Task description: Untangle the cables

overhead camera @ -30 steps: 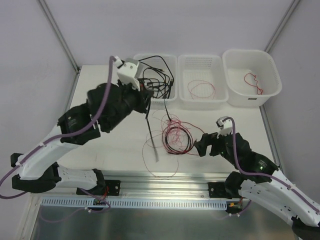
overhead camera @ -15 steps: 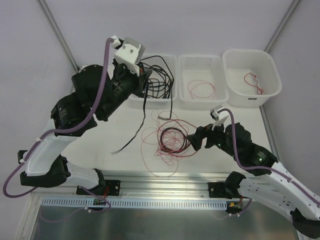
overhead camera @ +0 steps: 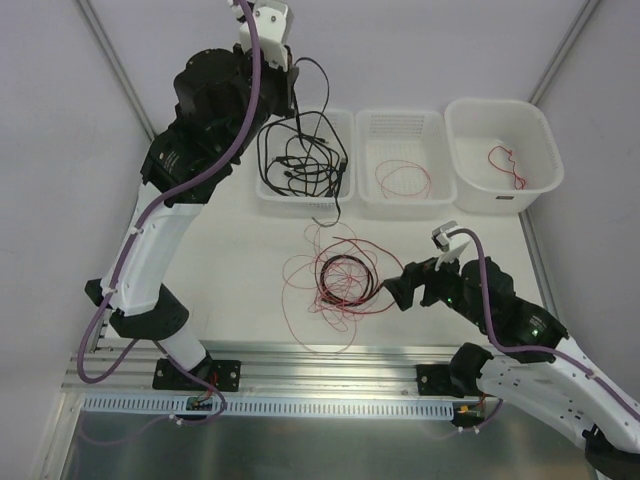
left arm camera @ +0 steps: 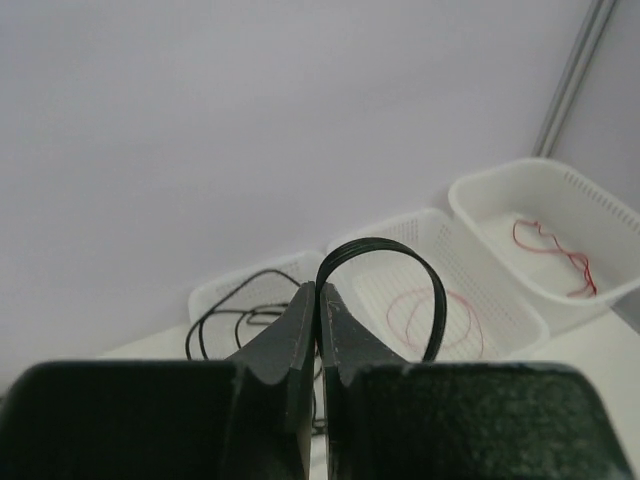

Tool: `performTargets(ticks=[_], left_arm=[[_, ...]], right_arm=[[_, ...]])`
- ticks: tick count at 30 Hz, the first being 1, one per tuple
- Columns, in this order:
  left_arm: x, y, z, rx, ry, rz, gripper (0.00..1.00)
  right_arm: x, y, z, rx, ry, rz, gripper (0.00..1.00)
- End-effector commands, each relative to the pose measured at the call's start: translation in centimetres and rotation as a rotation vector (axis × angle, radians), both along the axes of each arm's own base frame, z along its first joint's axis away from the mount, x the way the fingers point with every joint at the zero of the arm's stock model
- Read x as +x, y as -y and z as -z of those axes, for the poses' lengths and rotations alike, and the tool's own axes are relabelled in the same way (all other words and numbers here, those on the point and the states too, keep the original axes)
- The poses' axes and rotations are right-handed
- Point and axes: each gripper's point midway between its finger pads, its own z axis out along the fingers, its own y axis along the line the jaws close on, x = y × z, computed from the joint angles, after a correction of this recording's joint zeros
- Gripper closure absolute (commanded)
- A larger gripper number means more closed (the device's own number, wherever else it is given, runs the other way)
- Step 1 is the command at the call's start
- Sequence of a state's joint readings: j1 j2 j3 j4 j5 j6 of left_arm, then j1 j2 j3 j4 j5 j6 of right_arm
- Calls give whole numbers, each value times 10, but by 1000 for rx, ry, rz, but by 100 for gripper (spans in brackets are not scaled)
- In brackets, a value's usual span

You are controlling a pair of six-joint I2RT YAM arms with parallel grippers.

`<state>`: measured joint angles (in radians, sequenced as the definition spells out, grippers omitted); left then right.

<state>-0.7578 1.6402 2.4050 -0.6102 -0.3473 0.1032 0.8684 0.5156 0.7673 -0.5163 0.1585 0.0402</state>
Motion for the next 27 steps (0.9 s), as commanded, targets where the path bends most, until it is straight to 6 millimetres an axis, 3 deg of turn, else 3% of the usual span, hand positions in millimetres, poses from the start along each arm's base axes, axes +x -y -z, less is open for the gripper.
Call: performTargets(ticks=[1,2,3,4,8,11,17,20,21,27], left_arm=[[-1,-18,-83,-134,259,-17,100],[5,-22,-88,-123,299,-47,100],[18,-27,-81,-114,303,-90,100],[22,-32,-96,-159,365,-110,100],[53,-42,-104,-194,439,-161,100],[87,-52,-100,-218,466,-196,100],[154,-58,-52,-235,382,-210,100],[181,-61,-20,-242,317,-225,100],[192,-56,0,-230,278,-217,100],[222,-39,74,-244,124,-159,100]], right_arm=[[-3,15,7,-41,-24,43,3],[-4,16,8,-46,-25,39,3],[-5,17,9,-49,-27,40,3],[-6,17,9,-47,-29,40,3],[-8,14,7,-30,-37,26,3],[-7,11,7,-38,-41,17,3],[-1,9,14,-101,-57,16,3],[1,4,18,-122,-71,7,3],[2,4,21,-130,-76,6,3],[4,-5,31,-138,-106,-8,3]])
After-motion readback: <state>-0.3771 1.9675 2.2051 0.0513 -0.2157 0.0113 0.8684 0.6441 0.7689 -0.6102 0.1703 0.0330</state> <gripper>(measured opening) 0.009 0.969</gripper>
